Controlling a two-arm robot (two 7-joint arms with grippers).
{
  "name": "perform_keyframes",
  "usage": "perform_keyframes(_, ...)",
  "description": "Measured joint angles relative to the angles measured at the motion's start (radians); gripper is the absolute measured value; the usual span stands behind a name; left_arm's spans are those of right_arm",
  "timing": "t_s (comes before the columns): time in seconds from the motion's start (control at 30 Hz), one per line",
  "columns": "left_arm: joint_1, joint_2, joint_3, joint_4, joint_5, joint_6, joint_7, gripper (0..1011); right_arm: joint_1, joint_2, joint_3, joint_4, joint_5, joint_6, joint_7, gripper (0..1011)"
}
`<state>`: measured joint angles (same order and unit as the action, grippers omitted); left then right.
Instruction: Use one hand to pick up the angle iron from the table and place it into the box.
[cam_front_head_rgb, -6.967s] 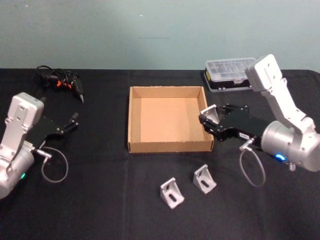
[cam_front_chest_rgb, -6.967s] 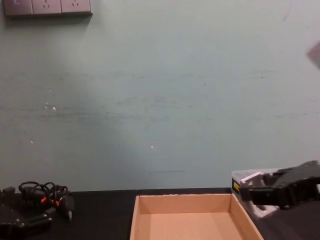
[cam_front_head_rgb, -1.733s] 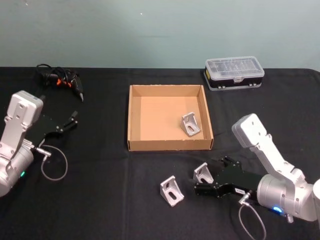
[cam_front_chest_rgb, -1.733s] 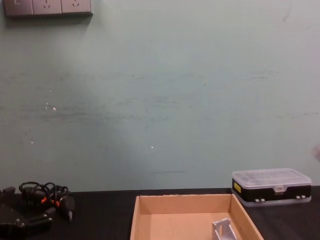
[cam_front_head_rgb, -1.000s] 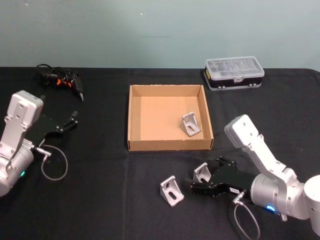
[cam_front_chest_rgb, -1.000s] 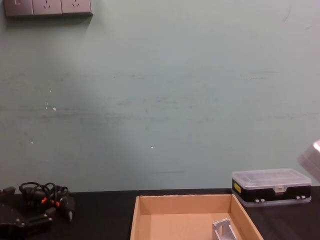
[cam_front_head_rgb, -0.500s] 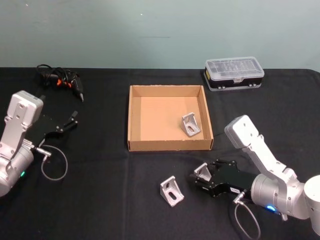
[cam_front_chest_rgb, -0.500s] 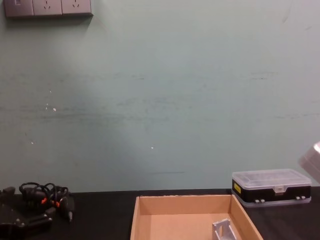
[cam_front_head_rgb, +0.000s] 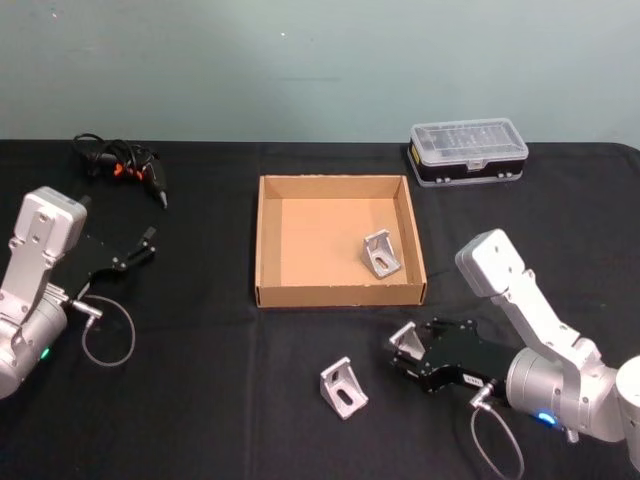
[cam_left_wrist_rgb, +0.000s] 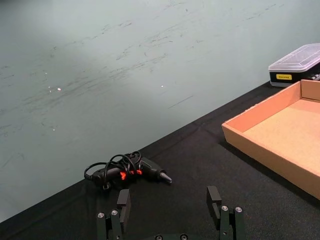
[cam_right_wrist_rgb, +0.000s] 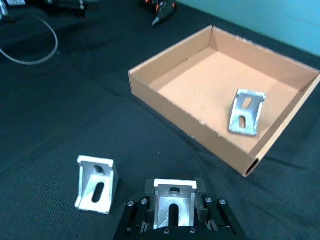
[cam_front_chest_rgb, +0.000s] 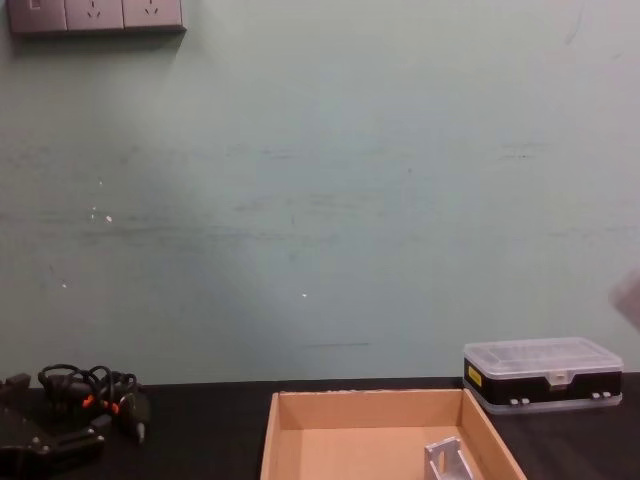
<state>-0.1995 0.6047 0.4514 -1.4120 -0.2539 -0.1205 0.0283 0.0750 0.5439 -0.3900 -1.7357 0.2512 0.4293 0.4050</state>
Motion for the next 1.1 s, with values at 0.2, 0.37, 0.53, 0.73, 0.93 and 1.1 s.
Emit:
perform_keyframes(0.2, 0.000, 0.000, 0.000, 0.000, 0.000, 0.000, 0.000, 1000, 0.000, 0.002, 0.013, -0.045, 0.001, -0.002, -0.005, 450)
perform_keyframes(0.37, 0.000, 0.000, 0.000, 0.000, 0.000, 0.000, 0.000, 1000, 0.034, -0.013, 0.012, -0.061, -0.002, -0.003, -0.010, 450)
perform_keyframes(0.53, 0.000, 0.000, 0.000, 0.000, 0.000, 0.000, 0.000, 1000, 0.081, -0.041, -0.004, -0.044, -0.014, -0.002, -0.013, 450)
perform_keyframes(0.73, 0.000, 0.000, 0.000, 0.000, 0.000, 0.000, 0.000, 1000, 0.152, -0.085, -0.035, 0.009, -0.043, -0.012, -0.018, 450)
perform_keyframes(0.93, 0.000, 0.000, 0.000, 0.000, 0.000, 0.000, 0.000, 1000, 0.236, -0.139, -0.070, 0.102, -0.072, -0.023, -0.013, 450)
perform_keyframes(1.1, 0.000, 0.000, 0.000, 0.000, 0.000, 0.000, 0.000, 1000, 0.300, -0.180, -0.096, 0.191, -0.087, -0.026, 0.004, 449)
